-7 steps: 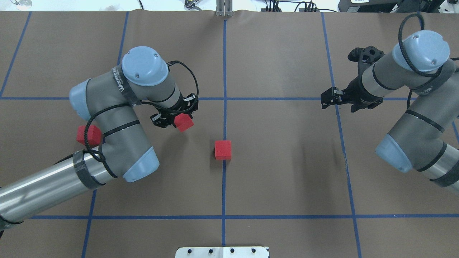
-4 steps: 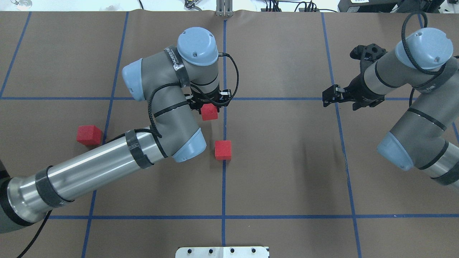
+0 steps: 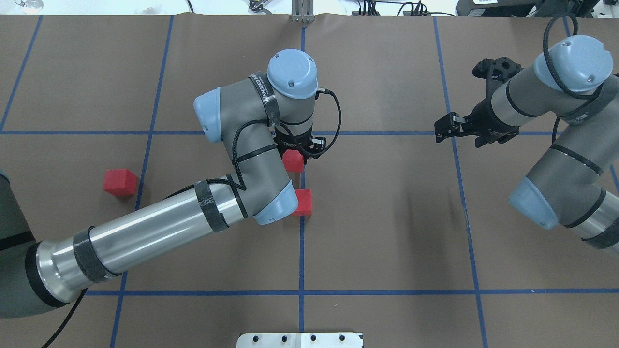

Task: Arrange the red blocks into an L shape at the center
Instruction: 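Grasp the red cube with the left gripper and carry it toward the center cube, then place the red cube farther from the robot, touching the center cube, and release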

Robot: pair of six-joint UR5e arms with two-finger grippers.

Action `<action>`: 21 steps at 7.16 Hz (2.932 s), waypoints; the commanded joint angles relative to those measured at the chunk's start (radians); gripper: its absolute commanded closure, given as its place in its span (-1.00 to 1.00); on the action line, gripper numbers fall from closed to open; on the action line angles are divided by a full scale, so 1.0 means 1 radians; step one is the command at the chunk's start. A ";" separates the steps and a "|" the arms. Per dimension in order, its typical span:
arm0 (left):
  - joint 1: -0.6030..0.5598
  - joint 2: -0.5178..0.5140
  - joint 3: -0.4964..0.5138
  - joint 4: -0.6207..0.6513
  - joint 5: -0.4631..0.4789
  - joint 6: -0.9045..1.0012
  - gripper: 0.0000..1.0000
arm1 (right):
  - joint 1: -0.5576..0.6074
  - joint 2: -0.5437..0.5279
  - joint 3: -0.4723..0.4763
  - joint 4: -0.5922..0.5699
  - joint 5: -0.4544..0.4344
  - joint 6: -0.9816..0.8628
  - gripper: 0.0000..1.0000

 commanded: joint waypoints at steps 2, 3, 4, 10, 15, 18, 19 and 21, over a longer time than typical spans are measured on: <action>0.033 -0.002 0.000 -0.007 -0.001 -0.067 1.00 | -0.001 0.001 -0.003 0.000 0.000 0.001 -0.98; 0.038 -0.001 0.002 -0.007 0.001 -0.069 1.00 | -0.001 0.001 -0.003 0.000 0.000 0.001 -0.98; 0.041 -0.001 0.000 -0.005 0.002 -0.069 1.00 | -0.003 0.001 -0.003 0.000 0.000 0.001 -0.98; 0.043 0.004 -0.006 -0.010 -0.002 -0.125 1.00 | -0.003 0.004 -0.003 0.002 0.000 0.000 -0.98; 0.050 0.008 -0.012 -0.011 -0.005 -0.125 1.00 | -0.003 0.007 -0.004 0.000 0.000 0.000 -0.98; 0.052 0.024 -0.038 -0.010 -0.005 -0.130 1.00 | -0.003 0.007 -0.004 0.000 0.000 0.000 -0.98; 0.052 0.025 -0.039 -0.008 -0.005 -0.130 1.00 | -0.003 0.007 -0.004 0.000 0.000 0.000 -0.98; 0.054 0.025 -0.039 -0.007 -0.005 -0.132 1.00 | -0.003 0.008 -0.004 0.000 0.000 0.000 -0.98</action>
